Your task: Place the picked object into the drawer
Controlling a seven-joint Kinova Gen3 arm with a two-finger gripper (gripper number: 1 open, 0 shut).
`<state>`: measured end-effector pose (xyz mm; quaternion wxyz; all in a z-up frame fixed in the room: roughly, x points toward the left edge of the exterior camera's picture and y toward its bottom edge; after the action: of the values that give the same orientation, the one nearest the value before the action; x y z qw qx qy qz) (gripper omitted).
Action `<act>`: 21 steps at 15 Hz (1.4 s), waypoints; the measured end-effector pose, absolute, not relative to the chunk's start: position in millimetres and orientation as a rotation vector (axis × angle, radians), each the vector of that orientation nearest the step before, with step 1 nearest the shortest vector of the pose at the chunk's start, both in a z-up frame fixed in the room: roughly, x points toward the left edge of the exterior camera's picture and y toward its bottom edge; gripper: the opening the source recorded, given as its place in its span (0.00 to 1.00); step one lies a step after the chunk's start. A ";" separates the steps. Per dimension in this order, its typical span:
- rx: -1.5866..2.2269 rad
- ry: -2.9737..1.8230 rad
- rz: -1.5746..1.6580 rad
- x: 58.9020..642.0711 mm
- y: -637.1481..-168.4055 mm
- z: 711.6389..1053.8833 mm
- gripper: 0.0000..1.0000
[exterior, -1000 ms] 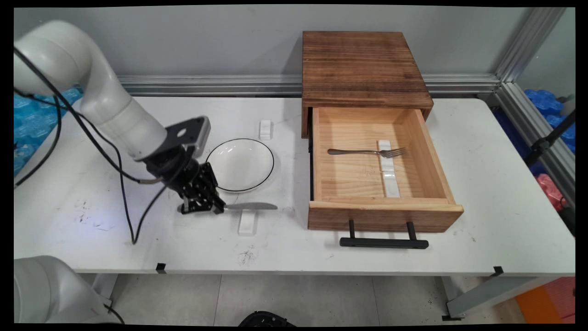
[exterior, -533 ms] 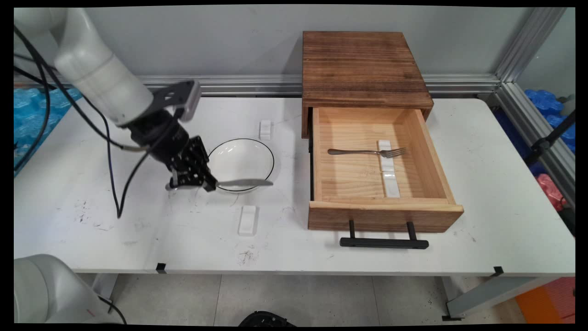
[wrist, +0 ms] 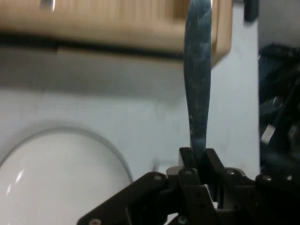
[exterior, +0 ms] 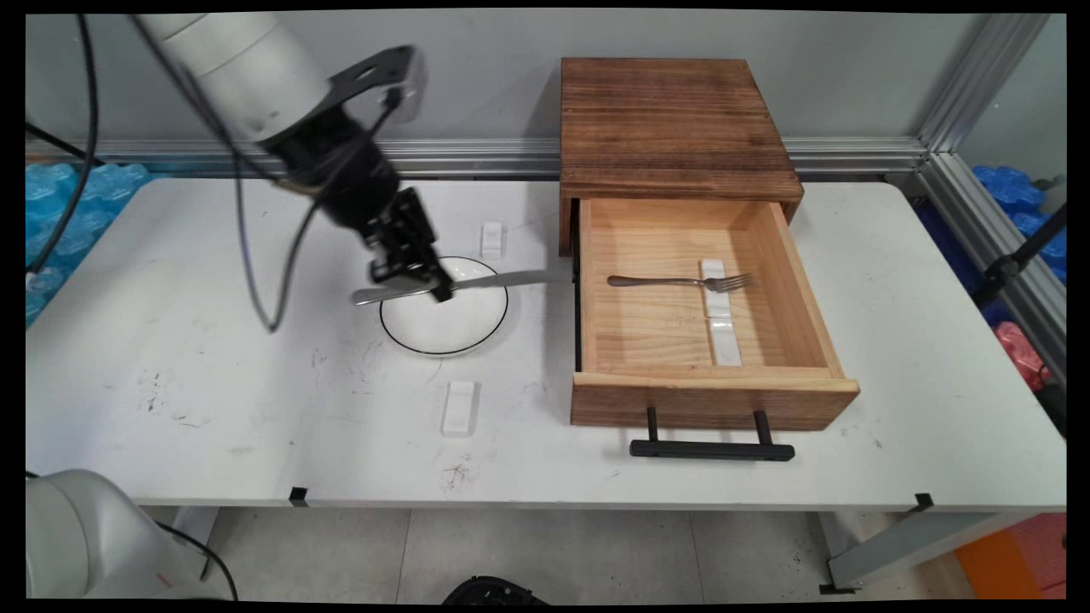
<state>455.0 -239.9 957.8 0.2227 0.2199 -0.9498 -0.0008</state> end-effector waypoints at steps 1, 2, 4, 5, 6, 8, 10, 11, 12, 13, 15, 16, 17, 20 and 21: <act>0.606 -2.609 -0.004 440.4 -246.0 962.2 0.00; 0.604 -2.599 -0.003 427.9 -251.1 965.2 0.00; 0.594 -2.579 0.006 398.6 -263.5 968.7 0.00; 0.588 -2.572 0.012 386.0 -269.0 969.0 0.00; 0.585 -2.569 0.018 377.8 -272.8 968.6 0.00; 0.576 -2.562 0.035 358.7 -282.5 966.2 0.00; 0.567 -2.558 0.051 340.4 -292.3 961.8 0.00; 0.561 -2.557 0.060 329.9 -298.0 958.6 0.00; 0.556 -2.555 0.068 319.8 -303.7 954.9 0.00; 0.548 -2.553 0.076 307.1 -310.8 949.6 0.00; 0.530 -2.555 0.084 286.8 -321.6 939.2 0.00; 0.522 -2.557 0.088 278.4 -326.2 933.7 0.00; 0.513 -2.561 0.091 269.1 -331.1 926.8 0.00; 0.496 -2.572 0.094 252.6 -339.7 910.7 0.00; 0.488 -2.578 0.094 246.4 -342.9 903.4 0.00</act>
<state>246.4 -342.9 903.4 0.2551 0.1796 -0.9495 0.0345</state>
